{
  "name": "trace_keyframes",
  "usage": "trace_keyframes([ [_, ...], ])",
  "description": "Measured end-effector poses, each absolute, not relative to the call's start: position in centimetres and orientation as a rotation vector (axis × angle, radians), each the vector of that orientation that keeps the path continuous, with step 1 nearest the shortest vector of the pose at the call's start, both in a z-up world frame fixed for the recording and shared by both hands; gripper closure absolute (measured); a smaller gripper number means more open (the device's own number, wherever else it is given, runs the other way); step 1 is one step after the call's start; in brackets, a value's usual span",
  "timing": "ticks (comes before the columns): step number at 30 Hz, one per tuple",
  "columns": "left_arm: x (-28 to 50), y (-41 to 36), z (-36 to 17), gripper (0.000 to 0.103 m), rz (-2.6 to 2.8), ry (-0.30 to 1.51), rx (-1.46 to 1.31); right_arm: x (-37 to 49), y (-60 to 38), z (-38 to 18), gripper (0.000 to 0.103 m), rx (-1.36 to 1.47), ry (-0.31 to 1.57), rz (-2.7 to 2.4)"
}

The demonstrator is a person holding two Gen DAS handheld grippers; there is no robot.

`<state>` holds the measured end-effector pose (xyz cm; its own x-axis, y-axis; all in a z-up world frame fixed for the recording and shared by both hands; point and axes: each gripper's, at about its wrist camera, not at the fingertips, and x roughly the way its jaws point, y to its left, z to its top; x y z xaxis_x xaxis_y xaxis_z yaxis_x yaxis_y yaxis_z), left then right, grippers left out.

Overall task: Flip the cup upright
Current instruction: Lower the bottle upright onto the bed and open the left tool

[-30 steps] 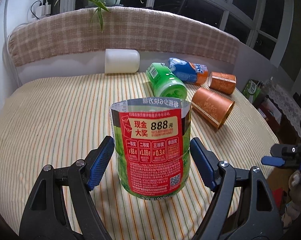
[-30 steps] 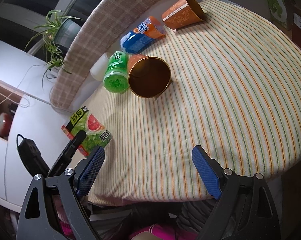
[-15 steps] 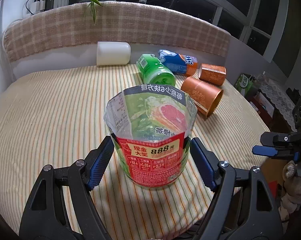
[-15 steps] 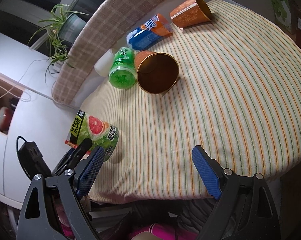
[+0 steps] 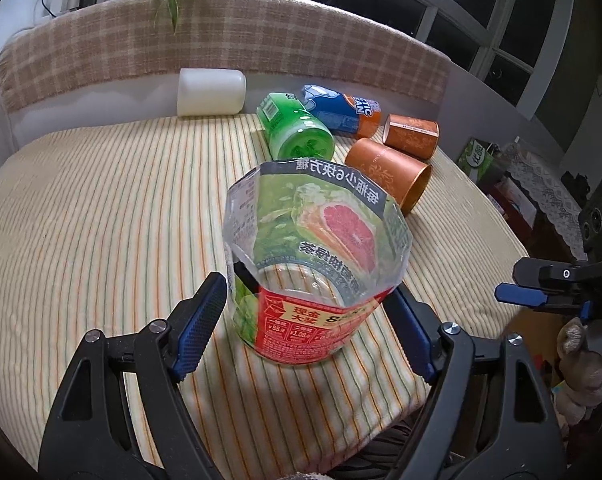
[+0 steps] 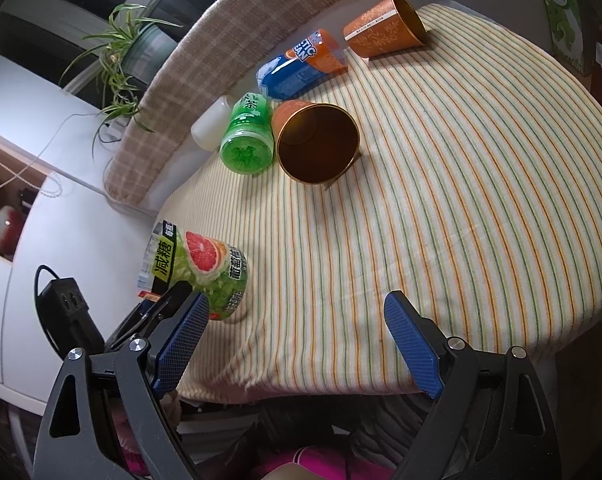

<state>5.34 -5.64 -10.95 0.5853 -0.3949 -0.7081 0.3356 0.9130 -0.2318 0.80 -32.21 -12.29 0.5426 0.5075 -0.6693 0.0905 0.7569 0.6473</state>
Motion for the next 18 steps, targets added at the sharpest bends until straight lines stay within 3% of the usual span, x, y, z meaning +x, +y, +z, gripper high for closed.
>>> trace_keyframes([
  [3,5.1,-5.7,-10.9,0.014,-0.430,0.840,-0.074,0.6,-32.3,-12.3,0.014,0.688,0.981,0.270],
  [18,2.7,-4.3,-11.5,0.013,-0.411,0.822,-0.053,-0.2,-30.8,-11.8,0.014,0.599,0.934,0.276],
])
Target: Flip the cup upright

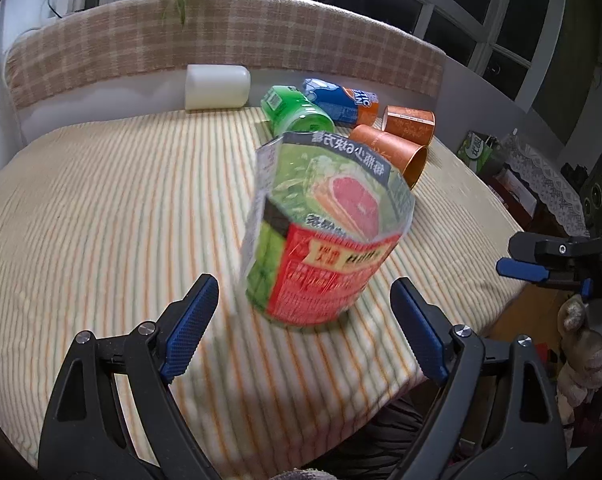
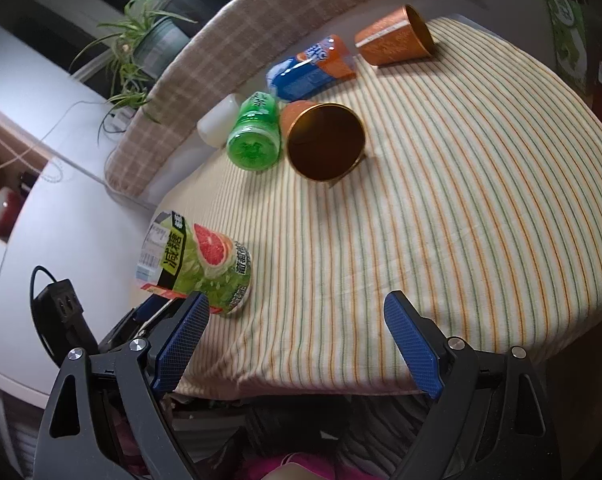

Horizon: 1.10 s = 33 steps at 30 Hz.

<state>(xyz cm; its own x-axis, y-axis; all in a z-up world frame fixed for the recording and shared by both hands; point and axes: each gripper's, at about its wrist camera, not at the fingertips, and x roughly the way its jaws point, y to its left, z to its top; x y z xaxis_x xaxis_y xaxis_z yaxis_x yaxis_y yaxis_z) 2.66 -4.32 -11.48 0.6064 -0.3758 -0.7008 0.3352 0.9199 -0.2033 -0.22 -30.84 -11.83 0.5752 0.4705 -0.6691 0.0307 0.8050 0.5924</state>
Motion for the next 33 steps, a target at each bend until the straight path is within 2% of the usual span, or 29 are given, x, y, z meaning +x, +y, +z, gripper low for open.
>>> trace_keyframes([
  [7,1.0,-2.0,-10.8,0.013,-0.315,0.750,-0.062,-1.1,-28.6,-10.1,0.014,0.431,0.813,0.241],
  [20,-2.1,-0.1,-5.6,0.013,-0.131,0.470,-0.045,-2.8,-24.7,-7.0,0.014,0.173,0.551,0.167],
  [22,-2.6,-0.1,-4.9,0.010,-0.116,0.442,-0.039,-3.0,-24.2,-6.7,0.014,0.147,0.515,0.152],
  [24,-2.9,-0.1,-4.3,0.001,-0.111,0.415,-0.038,-3.2,-23.7,-6.4,0.014,0.129,0.481,0.134],
  [33,-3.4,-0.3,-3.7,0.000,-0.089,0.395,-0.048,-4.1,-22.1,-5.8,0.009,0.053,0.380,0.082],
])
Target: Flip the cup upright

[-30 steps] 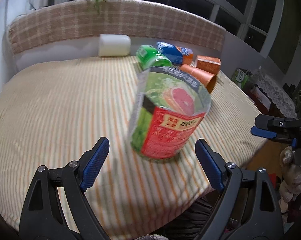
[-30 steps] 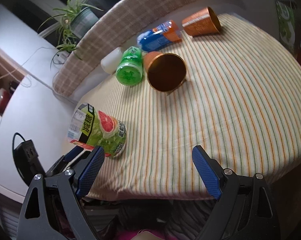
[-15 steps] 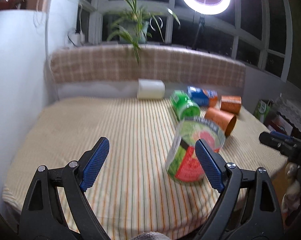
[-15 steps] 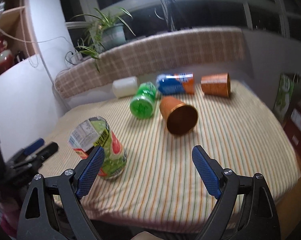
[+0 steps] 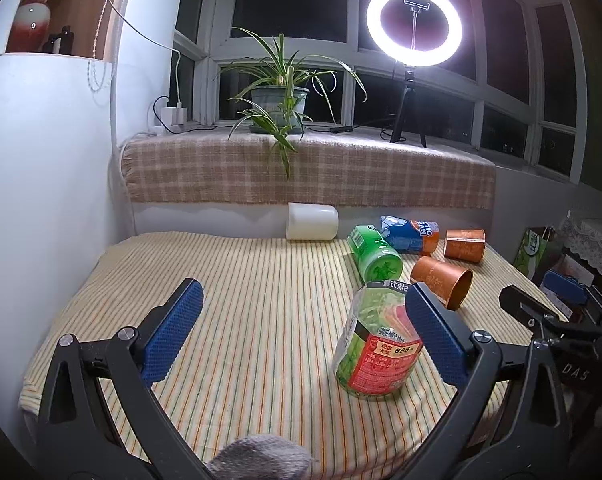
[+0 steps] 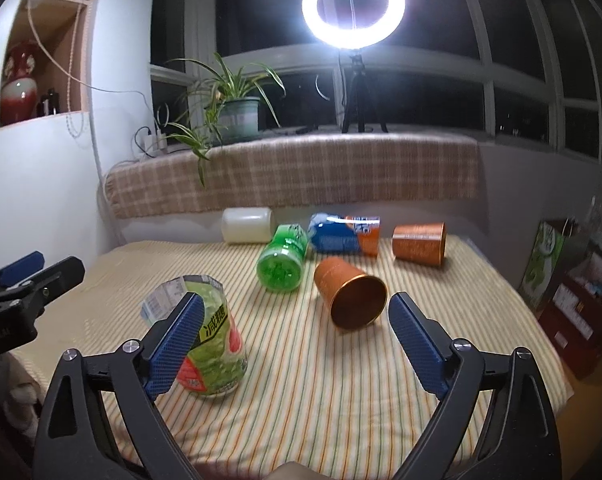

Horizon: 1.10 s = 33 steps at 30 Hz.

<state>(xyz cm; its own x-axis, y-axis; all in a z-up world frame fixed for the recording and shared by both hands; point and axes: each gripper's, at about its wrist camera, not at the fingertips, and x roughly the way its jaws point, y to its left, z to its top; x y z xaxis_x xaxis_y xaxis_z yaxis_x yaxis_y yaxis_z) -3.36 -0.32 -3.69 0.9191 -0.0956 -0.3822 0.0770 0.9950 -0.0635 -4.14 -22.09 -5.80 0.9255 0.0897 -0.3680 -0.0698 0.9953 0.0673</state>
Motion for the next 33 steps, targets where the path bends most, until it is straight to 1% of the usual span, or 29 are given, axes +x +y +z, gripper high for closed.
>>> trace_keyframes([
  [33,-2.96,0.11,-3.50,0.000,-0.075,0.397,-0.062,-3.63,-22.06,-6.60,0.009,0.057,0.413,0.080],
])
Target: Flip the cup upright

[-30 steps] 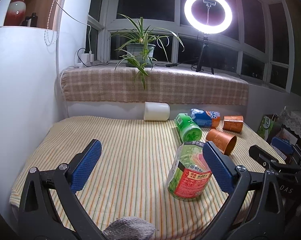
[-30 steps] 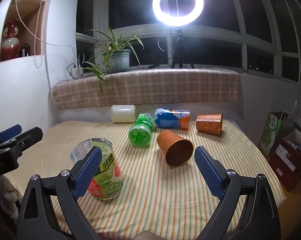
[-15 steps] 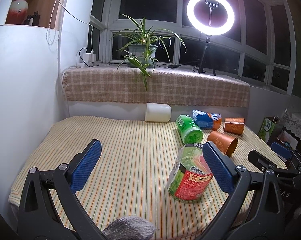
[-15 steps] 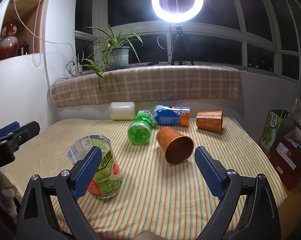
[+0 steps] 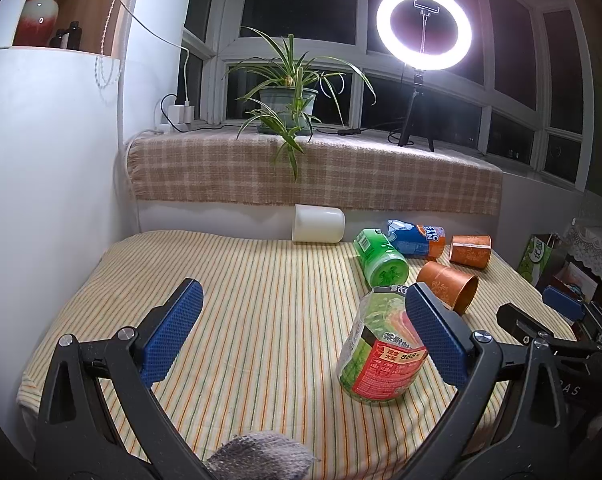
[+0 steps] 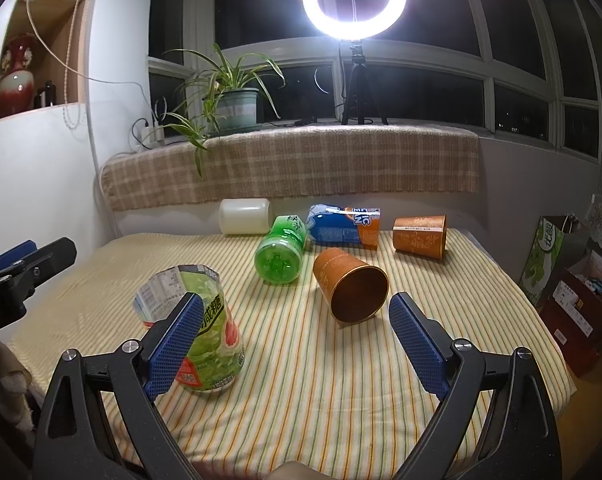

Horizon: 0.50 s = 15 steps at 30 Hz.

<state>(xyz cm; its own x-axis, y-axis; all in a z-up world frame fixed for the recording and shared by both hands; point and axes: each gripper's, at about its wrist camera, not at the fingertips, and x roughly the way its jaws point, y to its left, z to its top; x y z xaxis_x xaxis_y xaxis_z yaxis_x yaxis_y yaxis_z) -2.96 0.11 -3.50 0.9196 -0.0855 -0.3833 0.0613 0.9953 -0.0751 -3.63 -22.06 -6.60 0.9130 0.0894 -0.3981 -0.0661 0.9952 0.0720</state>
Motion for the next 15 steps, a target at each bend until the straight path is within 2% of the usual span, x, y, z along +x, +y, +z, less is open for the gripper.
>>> trace_keyframes([
  [15,-2.98,0.10,-3.48,0.000,-0.075,0.397,-0.063,-3.37,-22.24,-6.99,0.009,0.062,0.426,0.081],
])
